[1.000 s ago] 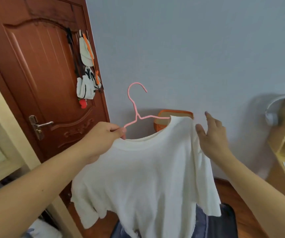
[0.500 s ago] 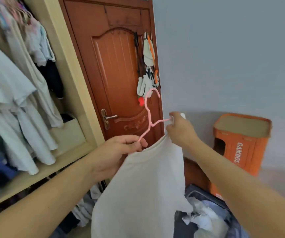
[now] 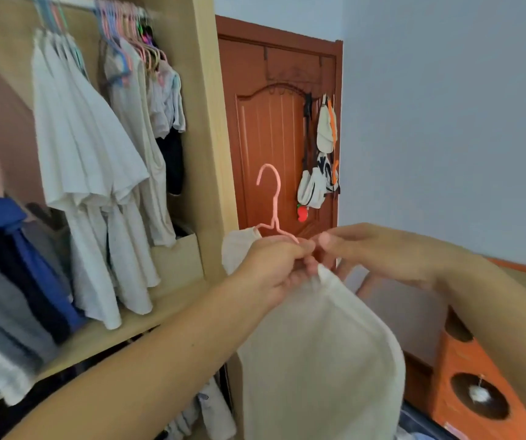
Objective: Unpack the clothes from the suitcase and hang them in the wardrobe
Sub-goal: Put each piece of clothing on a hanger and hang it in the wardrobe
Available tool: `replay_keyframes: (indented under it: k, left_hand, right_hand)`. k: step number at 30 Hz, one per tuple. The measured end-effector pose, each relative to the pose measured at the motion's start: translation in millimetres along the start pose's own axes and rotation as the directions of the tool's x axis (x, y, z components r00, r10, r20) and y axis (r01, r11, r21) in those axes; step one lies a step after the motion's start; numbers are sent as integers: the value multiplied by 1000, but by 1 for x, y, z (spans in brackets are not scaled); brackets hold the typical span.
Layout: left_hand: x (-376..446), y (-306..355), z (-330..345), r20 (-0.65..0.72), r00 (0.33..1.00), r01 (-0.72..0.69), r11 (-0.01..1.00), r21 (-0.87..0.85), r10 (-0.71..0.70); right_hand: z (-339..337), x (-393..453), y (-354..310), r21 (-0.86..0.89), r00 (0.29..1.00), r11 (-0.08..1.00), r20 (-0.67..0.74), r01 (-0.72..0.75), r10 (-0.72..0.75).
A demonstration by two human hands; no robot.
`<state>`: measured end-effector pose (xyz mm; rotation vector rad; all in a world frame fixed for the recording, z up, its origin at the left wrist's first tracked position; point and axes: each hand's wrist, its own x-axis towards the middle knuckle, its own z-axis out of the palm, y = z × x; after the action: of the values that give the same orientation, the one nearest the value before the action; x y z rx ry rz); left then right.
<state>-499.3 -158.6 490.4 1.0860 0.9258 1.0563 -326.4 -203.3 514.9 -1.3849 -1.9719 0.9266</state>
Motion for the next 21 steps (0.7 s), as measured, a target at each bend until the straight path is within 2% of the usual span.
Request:
replay_keyframes:
  k: [1, 2, 4, 5, 7, 10, 14, 17, 19, 21]
  left_hand:
    - [6, 3, 10, -13, 1000, -15, 999, -41, 14]
    - [11, 6, 19, -18, 1000, -26, 996, -83, 24]
    - [11, 16, 26, -26, 999, -27, 991, -131, 24]
    - [12, 22, 26, -33, 999, -24, 987, -156, 19]
    - [17, 39, 18, -72, 996, -56, 981, -184, 43]
    - [18, 69, 7, -156, 984, -114, 982, -152, 90]
    - [-1, 120, -19, -238, 953, -185, 982, 33, 187]
    - [-22, 181, -55, -204, 937, -256, 954, 157, 285]
    - [-44, 226, -86, -108, 931, -301, 899, 318, 350]
    - [-64, 262, -128, -147, 880, -319, 791, 522, 452]
  right_hand:
    - [-2, -6, 5, -149, 1000, 989, 25, -14, 18]
    - [-2, -9, 16, -321, 999, 946, -16, -32, 28]
    - [-2, -15, 39, -557, 982, 826, -187, -84, -26]
    - [-1, -19, 46, -568, 963, 820, -257, -78, -86]
    - [-2, -23, 44, -465, 921, 885, -335, 20, -197]
    - [-14, -12, 16, -389, 895, 909, -336, 152, -293]
    - [-20, 26, -58, -438, 867, 829, -187, 347, -462]
    - [-27, 51, -120, -412, 815, 802, -201, 433, -543]
    - [-31, 69, -157, -409, 785, 794, -244, 449, -569]
    - [-27, 86, -195, -448, 728, 750, -267, 487, -631]
